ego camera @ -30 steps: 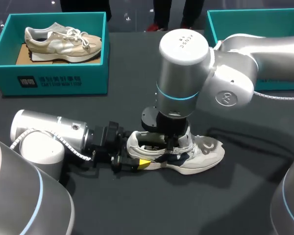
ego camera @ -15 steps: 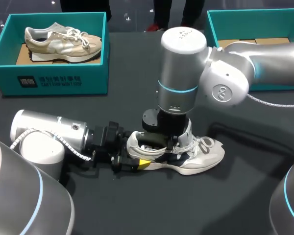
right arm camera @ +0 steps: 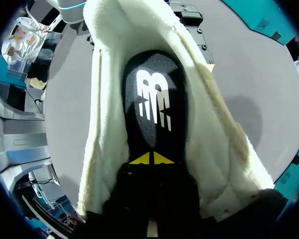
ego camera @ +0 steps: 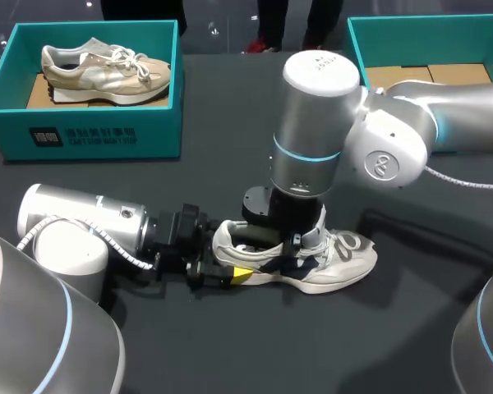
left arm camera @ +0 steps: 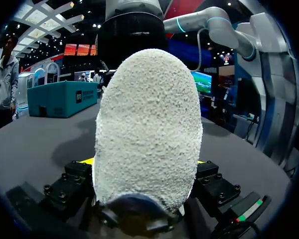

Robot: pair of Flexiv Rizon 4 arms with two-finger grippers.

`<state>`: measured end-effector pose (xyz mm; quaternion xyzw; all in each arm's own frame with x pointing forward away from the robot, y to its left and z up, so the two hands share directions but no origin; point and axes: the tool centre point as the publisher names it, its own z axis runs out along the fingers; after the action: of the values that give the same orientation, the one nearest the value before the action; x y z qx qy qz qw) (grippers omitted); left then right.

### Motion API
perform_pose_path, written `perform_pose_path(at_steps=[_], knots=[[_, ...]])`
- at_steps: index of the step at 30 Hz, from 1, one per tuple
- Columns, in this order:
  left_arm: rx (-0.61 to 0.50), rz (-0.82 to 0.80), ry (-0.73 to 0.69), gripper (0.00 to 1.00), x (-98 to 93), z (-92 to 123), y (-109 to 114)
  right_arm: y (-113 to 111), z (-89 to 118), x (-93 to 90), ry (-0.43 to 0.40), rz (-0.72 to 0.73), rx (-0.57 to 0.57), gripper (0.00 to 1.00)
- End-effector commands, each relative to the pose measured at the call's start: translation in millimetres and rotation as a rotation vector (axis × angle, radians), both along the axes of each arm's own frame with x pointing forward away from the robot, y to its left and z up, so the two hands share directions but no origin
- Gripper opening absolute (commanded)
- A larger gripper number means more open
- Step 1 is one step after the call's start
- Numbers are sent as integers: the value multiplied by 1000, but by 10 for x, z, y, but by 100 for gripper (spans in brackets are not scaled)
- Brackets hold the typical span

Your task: Take the shoe out of the shoebox, open the shoe tongue, remove and reinsert the insole, then place the shoe into the shoebox

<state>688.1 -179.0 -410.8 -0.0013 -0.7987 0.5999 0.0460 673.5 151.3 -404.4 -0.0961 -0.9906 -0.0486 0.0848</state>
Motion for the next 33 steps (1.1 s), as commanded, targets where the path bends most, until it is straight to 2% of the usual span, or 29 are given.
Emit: perform_pose_path(at_steps=[1, 11, 18, 28, 33], knots=[[2, 2, 0, 0, -12, -6, 17, -168, 4, -116, -54, -2, 84, 0], [2, 2, 0, 0, -12, -6, 17, -218, 295, -29, -170, 19, 223, 0], [2, 2, 0, 0, -12, -6, 17, -210, 348, 35, -193, 34, 278, 0], [2, 2, 0, 0, -12, -6, 17, -5, 339, 99, -179, 70, 194, 0], [2, 2, 0, 0, -12, -6, 17, 138, 313, 120, -188, 65, 107, 0]])
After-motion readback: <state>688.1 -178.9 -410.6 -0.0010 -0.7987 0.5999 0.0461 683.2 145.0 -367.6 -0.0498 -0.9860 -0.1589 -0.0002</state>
